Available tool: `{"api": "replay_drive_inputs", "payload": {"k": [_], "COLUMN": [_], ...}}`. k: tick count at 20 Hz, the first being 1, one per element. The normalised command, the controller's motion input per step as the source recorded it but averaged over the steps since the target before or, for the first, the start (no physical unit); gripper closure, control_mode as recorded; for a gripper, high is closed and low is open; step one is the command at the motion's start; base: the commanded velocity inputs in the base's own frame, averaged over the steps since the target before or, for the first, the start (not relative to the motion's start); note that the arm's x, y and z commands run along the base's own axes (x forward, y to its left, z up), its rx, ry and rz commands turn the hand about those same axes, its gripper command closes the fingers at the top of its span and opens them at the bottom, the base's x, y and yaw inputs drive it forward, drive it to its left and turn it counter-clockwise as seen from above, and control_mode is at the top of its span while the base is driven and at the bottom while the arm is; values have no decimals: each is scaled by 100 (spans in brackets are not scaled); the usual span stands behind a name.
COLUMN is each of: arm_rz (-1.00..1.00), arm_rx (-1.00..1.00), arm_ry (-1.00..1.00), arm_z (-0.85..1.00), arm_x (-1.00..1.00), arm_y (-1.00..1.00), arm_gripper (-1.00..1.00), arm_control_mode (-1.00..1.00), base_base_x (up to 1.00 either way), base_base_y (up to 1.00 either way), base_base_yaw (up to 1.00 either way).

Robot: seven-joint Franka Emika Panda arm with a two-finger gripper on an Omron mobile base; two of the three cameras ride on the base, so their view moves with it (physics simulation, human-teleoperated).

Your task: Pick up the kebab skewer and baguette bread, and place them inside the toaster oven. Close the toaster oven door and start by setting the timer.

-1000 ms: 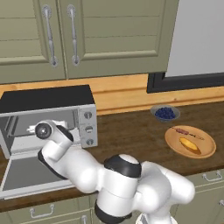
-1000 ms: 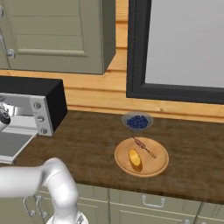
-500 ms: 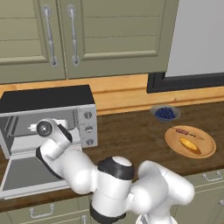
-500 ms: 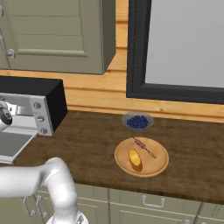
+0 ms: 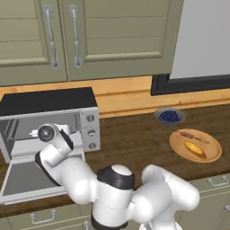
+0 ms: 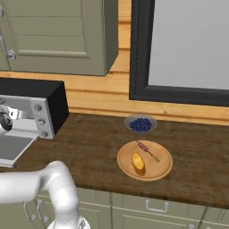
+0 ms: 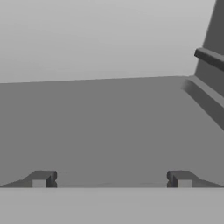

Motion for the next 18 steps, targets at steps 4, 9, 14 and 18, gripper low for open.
{"api": "replay_drive_inputs", "payload": {"k": [4,9,14,18], "arm_rz": [0,0,0,0], "arm_rx": [0,0,0,0], "arm_ry": [5,6,5,5], "arm_z": [-28,-35,-30,-22], "arm_x": [-46,-80,-72,-68], "arm_y": [2,4,4,1], "arm_gripper": [-100,-100,-100,-100], "arm_control_mode": [-100,-100,-100,-100], "base_base_x": [0,0,0,0], "base_base_y": [0,0,0,0], "base_base_yaw": [0,0,0,0]}}
